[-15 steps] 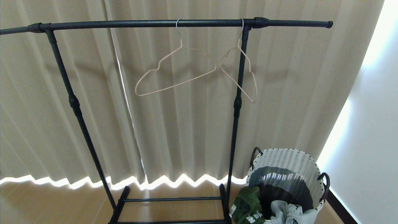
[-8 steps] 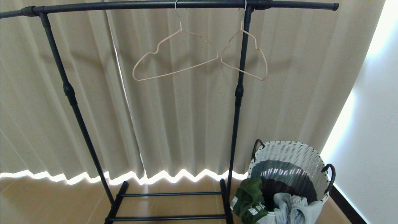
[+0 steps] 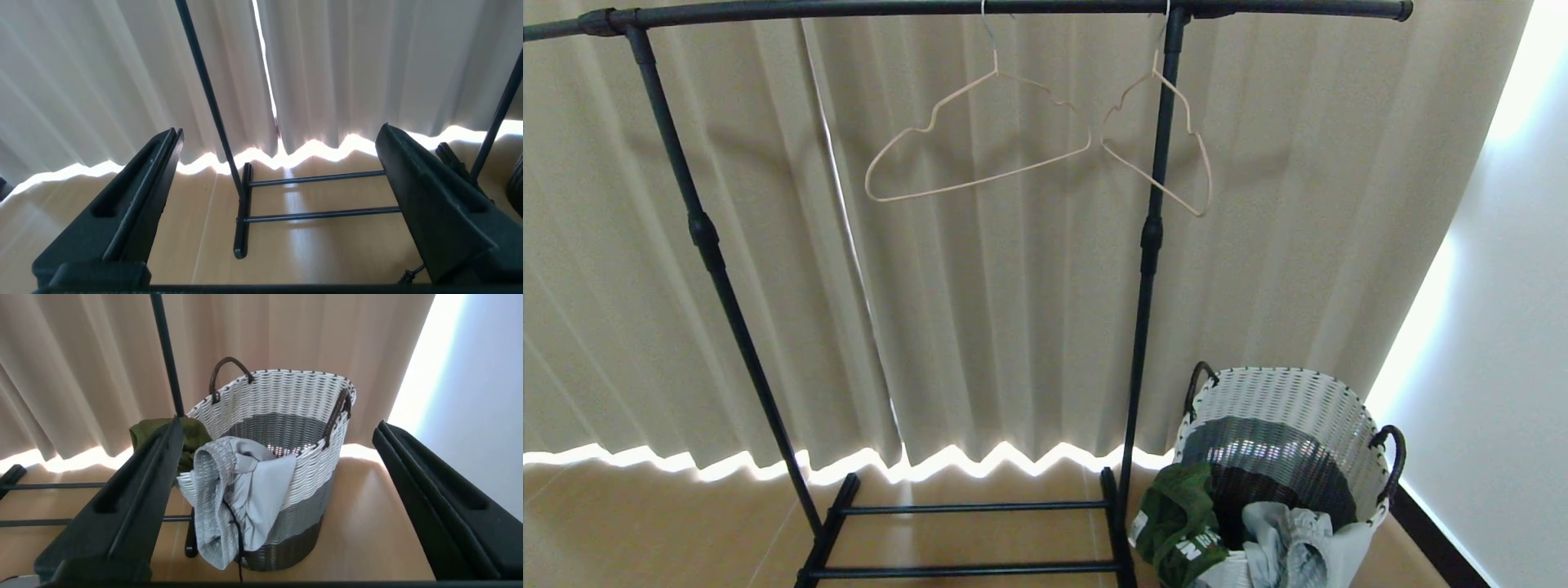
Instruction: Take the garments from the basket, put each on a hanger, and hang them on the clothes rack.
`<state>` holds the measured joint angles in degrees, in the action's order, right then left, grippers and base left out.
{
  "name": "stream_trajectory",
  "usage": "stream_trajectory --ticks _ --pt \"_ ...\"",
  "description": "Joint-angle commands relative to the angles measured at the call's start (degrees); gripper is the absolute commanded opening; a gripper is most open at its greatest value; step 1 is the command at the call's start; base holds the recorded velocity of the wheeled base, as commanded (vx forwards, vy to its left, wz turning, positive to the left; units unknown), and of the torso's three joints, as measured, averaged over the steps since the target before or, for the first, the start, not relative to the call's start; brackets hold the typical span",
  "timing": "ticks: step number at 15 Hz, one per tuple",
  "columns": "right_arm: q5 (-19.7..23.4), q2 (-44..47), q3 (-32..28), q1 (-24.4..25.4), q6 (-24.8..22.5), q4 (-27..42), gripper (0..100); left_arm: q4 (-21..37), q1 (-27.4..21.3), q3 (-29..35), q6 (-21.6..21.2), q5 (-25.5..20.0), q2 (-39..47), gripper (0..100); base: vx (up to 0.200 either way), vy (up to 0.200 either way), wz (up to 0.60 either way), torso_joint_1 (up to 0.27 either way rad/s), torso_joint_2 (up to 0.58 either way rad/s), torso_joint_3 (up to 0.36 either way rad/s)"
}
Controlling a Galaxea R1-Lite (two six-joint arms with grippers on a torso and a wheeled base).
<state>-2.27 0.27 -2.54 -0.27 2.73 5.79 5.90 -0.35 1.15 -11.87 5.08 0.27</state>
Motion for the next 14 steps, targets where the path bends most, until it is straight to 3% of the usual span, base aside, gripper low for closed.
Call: stream_trajectory --ticks 1,8,12,14 --pt "-0.02 0.08 -0.01 0.09 -0.01 0.01 100 -0.01 0.0 0.0 0.01 0.01 0.0 100 0.0 0.0 0.0 0.0 0.0 0.0" --pt "0.16 0.08 -0.1 0.0 -0.45 0.1 100 -0.01 0.0 0.0 0.01 0.01 0.0 100 0.0 0.0 0.0 0.0 0.0 0.0" --pt "2.18 1.05 -1.24 0.27 -7.56 0.71 100 -0.01 0.0 0.0 -0.08 0.01 0.08 100 0.0 0.0 0.0 0.0 0.0 0.0" --pt "1.74 8.78 -6.96 1.67 -9.59 3.17 100 -0.01 0.0 0.0 -0.08 0.01 0.0 100 0.0 0.0 0.0 0.0 0.0 0.0"
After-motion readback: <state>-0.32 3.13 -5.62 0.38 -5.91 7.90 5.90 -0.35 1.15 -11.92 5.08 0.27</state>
